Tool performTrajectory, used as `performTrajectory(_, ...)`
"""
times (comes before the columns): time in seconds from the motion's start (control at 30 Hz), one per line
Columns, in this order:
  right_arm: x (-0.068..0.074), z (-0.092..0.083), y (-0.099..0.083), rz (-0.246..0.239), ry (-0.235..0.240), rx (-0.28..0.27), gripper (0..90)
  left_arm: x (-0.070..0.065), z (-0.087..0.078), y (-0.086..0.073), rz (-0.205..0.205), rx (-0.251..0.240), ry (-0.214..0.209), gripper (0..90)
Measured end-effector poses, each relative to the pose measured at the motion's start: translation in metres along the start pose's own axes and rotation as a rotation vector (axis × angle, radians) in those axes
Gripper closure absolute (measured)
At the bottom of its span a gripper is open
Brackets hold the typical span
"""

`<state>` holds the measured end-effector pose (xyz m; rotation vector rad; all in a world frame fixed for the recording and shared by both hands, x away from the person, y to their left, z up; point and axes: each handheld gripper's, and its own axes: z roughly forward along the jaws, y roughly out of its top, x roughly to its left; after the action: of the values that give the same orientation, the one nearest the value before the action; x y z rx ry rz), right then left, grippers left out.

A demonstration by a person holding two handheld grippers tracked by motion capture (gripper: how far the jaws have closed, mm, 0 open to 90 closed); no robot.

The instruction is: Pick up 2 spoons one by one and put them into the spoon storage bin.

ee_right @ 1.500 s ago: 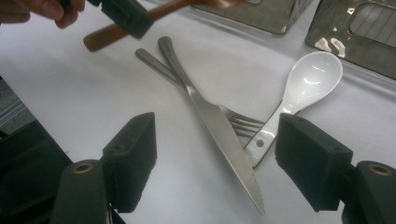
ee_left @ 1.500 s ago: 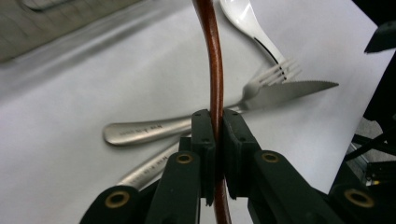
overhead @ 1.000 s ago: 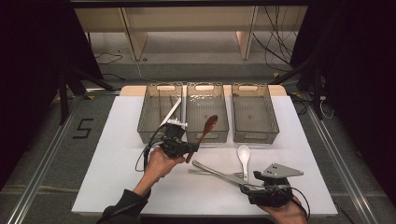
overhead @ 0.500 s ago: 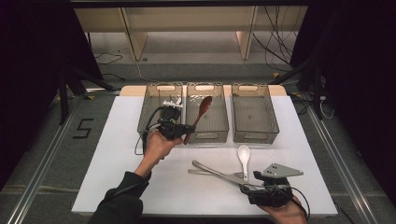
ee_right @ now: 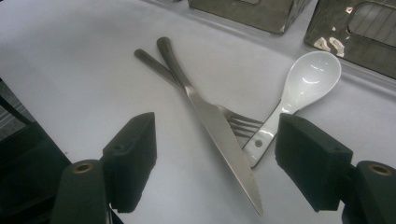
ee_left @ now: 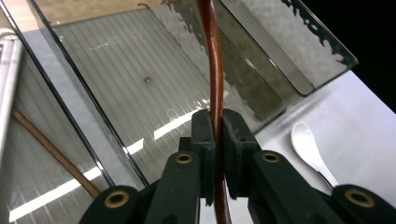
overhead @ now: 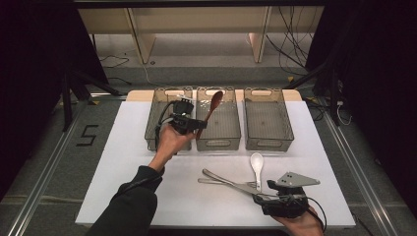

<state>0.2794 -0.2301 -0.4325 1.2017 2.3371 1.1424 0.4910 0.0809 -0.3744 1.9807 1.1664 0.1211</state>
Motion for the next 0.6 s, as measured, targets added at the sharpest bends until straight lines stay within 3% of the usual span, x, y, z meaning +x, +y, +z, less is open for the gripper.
performTrajectory(0.6,0.000,0.000,0.000,-0.001,0.002,-0.001,30.0,0.013,0.024,0.019,-0.046,0.007,0.051,83.5)
